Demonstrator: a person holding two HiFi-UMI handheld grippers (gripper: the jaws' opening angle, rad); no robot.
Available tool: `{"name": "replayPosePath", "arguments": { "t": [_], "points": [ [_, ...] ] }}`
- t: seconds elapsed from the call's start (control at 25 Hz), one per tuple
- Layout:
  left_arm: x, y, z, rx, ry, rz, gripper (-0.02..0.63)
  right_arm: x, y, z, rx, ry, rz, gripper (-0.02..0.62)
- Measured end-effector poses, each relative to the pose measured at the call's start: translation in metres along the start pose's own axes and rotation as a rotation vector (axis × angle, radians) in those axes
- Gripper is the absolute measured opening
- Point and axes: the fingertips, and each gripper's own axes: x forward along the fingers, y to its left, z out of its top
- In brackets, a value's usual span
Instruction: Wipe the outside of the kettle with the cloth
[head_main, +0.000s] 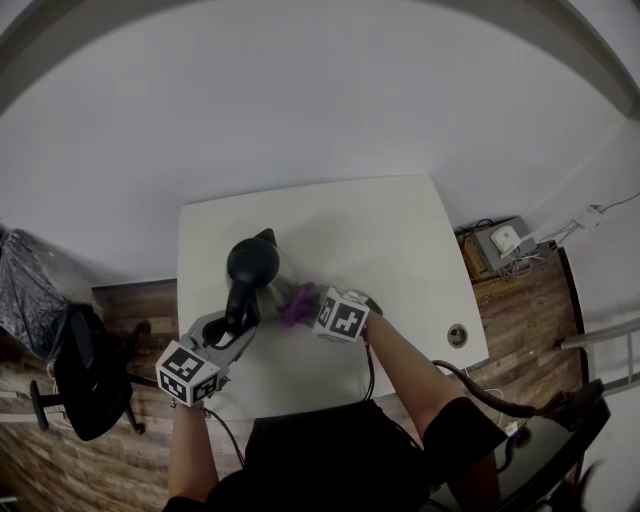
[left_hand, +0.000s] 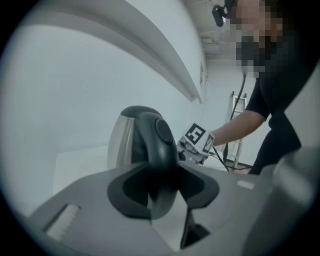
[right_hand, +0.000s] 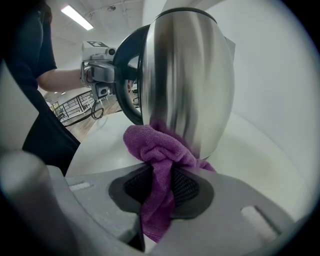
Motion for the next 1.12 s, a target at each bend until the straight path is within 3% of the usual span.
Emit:
{"name": "replayPosePath", "arguments": {
  "t": [0.24,0.52,0.84,1.12],
  "points": [
    [0.002,-0.003,-0.005,0.012,0.001,-0.014,0.149,-0.005,0.002,-0.002,-0.019,-0.003,-0.009,0.094],
    [0.004,-0.003,0.001,0.0,-0.011,-0.006,0.149,-0.077,-0.007,0.016,-0.01,-0.138,-0.043,0.094],
    [0.003,-0.005,-0.002,0.009,-0.004,-0.023,0.149,-0.171,-0.061,0.076,-0.045,-0.358,-0.191,0.094],
    [0.002,-0.005,0.0,-0.001,-0.006,-0.018,0.149,-0.15,-0.085,0.113,-0.103,-0.354,-0.164,0.094]
  ]
}}
